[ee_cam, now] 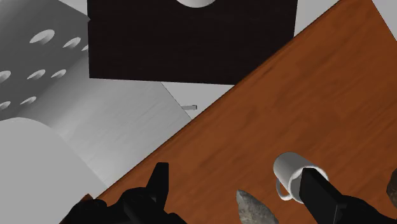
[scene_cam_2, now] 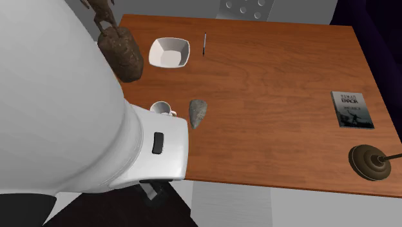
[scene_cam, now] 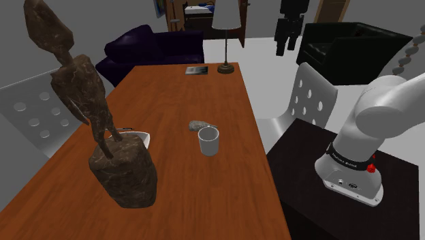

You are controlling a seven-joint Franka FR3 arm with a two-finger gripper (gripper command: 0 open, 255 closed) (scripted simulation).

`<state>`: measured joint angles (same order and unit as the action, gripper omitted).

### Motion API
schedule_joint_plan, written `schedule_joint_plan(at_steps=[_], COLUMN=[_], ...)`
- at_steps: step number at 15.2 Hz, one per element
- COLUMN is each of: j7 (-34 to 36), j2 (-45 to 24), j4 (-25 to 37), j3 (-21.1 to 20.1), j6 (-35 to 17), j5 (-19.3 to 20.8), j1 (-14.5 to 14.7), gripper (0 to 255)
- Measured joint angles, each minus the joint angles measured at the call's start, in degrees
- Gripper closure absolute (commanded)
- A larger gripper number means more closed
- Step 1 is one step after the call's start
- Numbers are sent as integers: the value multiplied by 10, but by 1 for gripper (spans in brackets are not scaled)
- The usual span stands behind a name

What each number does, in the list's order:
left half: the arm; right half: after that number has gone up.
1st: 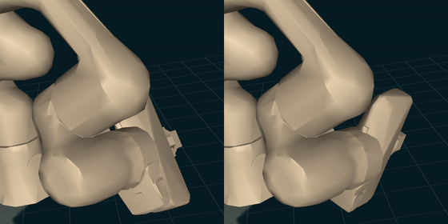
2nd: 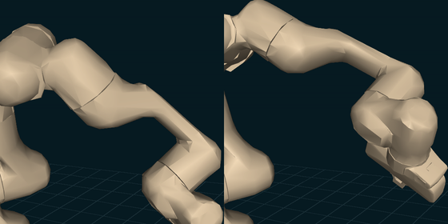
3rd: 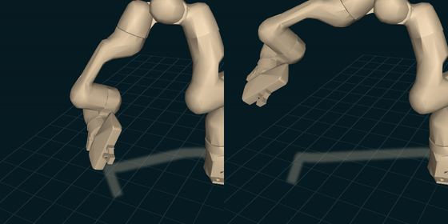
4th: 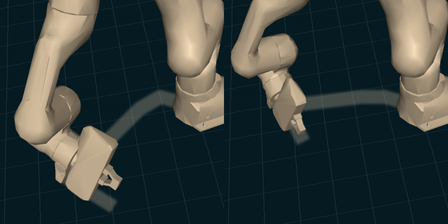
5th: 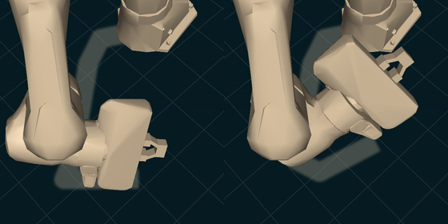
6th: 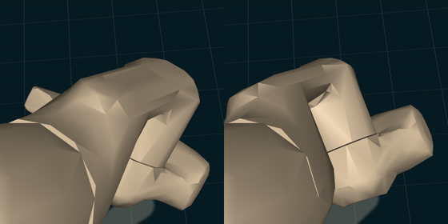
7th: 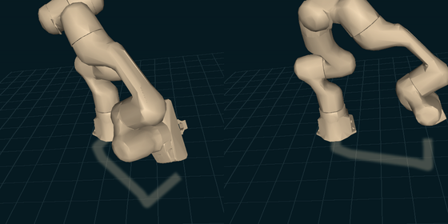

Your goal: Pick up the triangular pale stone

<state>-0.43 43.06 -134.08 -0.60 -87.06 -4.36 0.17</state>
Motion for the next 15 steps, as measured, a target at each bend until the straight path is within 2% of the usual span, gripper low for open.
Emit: schedule_joint_plan(at_steps=[3,11,15], j7=[-5,-20,-30], j2=[-14,-123,-202], j4=[-9,-48,-40], j3=[-3,-34,-46], j6=[-23,-175,-248], j5=[1,3,13], j1=[3,24,29], gripper=[0,0,0])
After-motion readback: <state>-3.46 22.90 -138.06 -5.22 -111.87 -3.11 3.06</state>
